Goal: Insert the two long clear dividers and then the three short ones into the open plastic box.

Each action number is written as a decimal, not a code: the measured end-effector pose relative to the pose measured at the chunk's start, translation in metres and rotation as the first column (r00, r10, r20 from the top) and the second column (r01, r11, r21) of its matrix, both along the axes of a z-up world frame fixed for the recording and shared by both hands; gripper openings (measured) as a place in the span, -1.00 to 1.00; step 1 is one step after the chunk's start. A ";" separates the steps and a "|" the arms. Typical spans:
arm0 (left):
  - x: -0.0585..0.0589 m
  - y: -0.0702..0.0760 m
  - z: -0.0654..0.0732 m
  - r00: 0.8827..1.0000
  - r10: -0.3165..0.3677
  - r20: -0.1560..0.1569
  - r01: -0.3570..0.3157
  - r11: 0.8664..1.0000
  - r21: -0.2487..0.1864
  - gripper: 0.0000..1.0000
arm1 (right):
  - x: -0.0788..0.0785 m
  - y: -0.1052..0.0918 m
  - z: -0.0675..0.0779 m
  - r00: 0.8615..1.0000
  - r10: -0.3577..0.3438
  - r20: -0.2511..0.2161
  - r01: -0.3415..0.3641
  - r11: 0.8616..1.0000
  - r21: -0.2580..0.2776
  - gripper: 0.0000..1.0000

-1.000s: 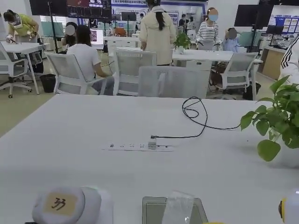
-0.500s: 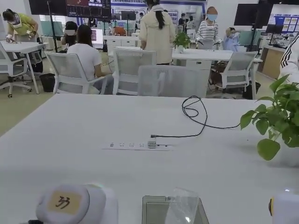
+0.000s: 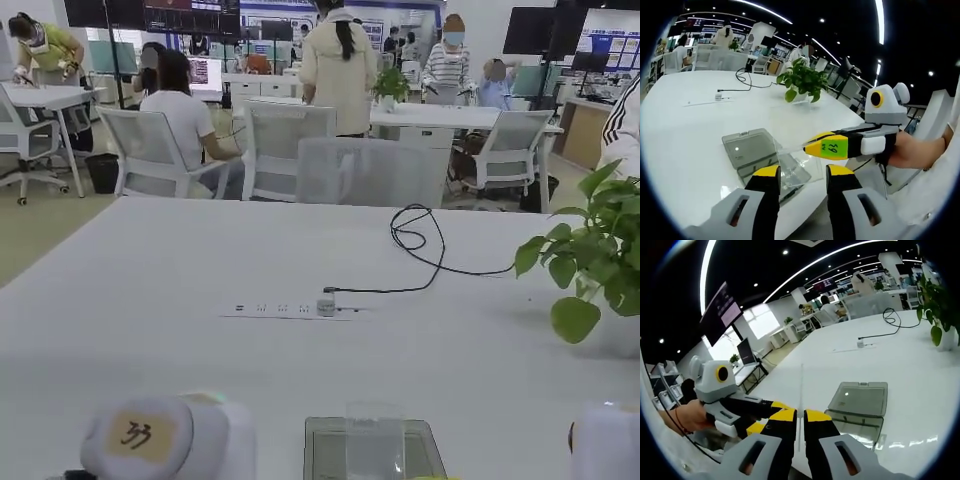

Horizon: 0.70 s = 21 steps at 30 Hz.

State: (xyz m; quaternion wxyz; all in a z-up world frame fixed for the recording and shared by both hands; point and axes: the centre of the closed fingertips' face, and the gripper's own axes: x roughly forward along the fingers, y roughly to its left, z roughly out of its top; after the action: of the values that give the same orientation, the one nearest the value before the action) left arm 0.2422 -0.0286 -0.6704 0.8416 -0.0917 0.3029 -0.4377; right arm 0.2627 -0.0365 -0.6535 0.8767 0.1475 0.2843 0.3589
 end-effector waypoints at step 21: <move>-0.017 0.029 -0.019 0.966 -0.195 0.170 0.180 0.979 0.097 0.35 | 0.029 -0.052 -0.032 0.964 -0.082 -0.253 0.041 0.986 -0.162 -0.86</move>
State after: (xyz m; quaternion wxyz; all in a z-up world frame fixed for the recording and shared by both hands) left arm 0.2248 0.0001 -0.6897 0.8231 0.0111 0.2512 -0.5092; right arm 0.2913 -0.0880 -0.6856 0.8516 0.1331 0.4189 0.2857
